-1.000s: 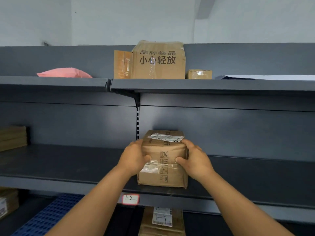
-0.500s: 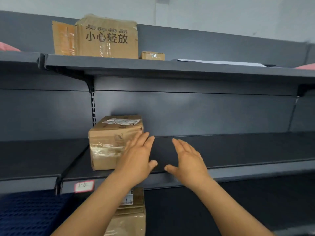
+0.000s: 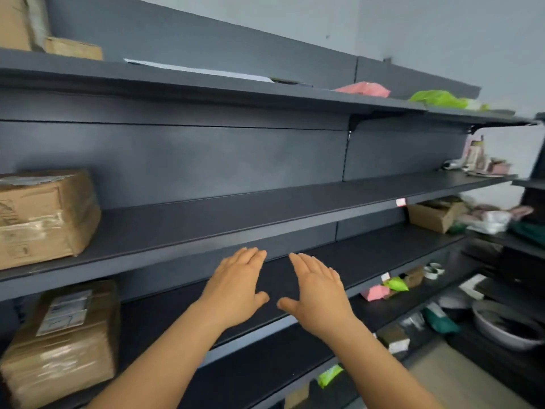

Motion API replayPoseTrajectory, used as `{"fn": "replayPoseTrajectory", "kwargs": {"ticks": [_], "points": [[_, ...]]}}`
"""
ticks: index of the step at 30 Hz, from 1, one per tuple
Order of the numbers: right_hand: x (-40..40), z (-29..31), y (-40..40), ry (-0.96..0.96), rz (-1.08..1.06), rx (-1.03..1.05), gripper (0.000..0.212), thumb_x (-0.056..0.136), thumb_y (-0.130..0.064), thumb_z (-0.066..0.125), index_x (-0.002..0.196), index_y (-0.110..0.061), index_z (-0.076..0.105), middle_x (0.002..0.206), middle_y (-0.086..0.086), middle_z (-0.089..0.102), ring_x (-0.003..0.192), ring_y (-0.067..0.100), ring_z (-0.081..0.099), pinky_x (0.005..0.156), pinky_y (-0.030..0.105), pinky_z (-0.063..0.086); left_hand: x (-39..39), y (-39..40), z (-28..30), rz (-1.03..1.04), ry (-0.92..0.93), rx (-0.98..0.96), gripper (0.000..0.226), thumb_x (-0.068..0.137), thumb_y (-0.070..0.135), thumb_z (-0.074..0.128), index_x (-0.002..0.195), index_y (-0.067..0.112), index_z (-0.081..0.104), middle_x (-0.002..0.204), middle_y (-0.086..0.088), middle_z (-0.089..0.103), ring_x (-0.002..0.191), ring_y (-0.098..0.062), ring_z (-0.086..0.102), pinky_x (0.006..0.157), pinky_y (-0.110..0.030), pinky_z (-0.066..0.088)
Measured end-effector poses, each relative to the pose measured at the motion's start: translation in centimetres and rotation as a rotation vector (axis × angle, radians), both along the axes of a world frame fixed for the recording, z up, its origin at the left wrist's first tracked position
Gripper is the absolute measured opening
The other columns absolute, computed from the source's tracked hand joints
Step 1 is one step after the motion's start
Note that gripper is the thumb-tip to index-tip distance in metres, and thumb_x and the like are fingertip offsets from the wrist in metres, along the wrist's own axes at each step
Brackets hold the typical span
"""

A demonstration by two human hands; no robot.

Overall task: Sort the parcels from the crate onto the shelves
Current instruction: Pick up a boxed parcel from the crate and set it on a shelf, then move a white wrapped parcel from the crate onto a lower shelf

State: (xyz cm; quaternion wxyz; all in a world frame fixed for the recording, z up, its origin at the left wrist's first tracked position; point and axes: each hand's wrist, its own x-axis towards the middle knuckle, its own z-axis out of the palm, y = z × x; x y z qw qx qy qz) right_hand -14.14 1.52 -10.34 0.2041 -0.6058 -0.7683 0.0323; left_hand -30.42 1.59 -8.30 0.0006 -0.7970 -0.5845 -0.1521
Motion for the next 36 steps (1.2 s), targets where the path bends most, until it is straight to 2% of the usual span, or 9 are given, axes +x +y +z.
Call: {"fn": "replayPoseTrajectory", "kwargs": {"ticks": [7, 13, 17, 26, 33, 36], "points": [[15.5, -2.0, -5.7, -0.026, -0.173, -0.041, 0.088, 0.088, -0.048, 0.061, 0.154, -0.024, 0.008, 0.161, -0.005, 0.01, 0.148, 0.017, 0.006, 0.121, 0.039, 0.007, 15.8, -3.4, -2.3, -0.169, -0.007, -0.109, 0.082, 0.093, 0.041, 0.057, 0.155, 0.022, 0.007, 0.162, 0.006, 0.005, 0.148, -0.014, 0.004, 0.118, -0.031, 0.009], [27.8, -4.6, -11.6, -0.042, -0.345, -0.057, 0.086, 0.084, -0.047, 0.065, 0.151, -0.022, 0.018, 0.155, -0.004, 0.025, 0.143, 0.02, 0.02, 0.116, 0.037, 0.016, 28.8, -6.7, -4.7, -0.339, -0.024, -0.181, 0.081, 0.092, 0.04, 0.059, 0.154, 0.02, 0.01, 0.16, 0.005, 0.012, 0.146, -0.014, 0.012, 0.117, -0.031, 0.016], [35.1, -6.5, -15.8, -0.033, -0.477, -0.116, 0.087, 0.085, -0.048, 0.063, 0.152, -0.022, 0.015, 0.157, -0.004, 0.022, 0.145, 0.019, 0.016, 0.118, 0.037, 0.013, 36.7, -8.7, -6.4, -0.458, -0.009, -0.217, 0.08, 0.092, 0.039, 0.059, 0.154, 0.02, 0.012, 0.16, 0.005, 0.014, 0.146, -0.014, 0.013, 0.116, -0.031, 0.017], [47.7, -9.4, -23.8, 0.032, -0.813, -0.201, 0.088, 0.086, -0.047, 0.063, 0.154, -0.021, 0.012, 0.159, -0.002, 0.019, 0.147, 0.019, 0.015, 0.12, 0.04, 0.015, 51.8, -11.8, -9.6, -0.743, 0.082, -0.253, 0.084, 0.09, 0.04, 0.061, 0.154, 0.019, 0.012, 0.16, 0.003, 0.014, 0.147, -0.016, 0.015, 0.118, -0.032, 0.017], [56.3, -11.1, -27.6, 0.065, -1.021, -0.235, 0.087, 0.088, -0.045, 0.063, 0.153, -0.021, 0.01, 0.158, -0.003, 0.019, 0.146, 0.019, 0.016, 0.118, 0.037, 0.014, 63.9, -12.9, -11.9, -0.939, 0.066, -0.302, 0.082, 0.09, 0.04, 0.062, 0.154, 0.021, 0.014, 0.16, 0.004, 0.016, 0.146, -0.016, 0.017, 0.118, -0.034, 0.02], [60.6, -11.9, -28.1, 0.069, -1.095, -0.248, 0.085, 0.087, -0.046, 0.063, 0.152, -0.021, 0.014, 0.156, -0.003, 0.024, 0.144, 0.019, 0.02, 0.118, 0.037, 0.016, 69.3, -13.1, -12.8, -1.002, 0.045, -0.324, 0.081, 0.09, 0.037, 0.062, 0.154, 0.022, 0.014, 0.16, 0.006, 0.017, 0.146, -0.015, 0.017, 0.117, -0.033, 0.019]]}}
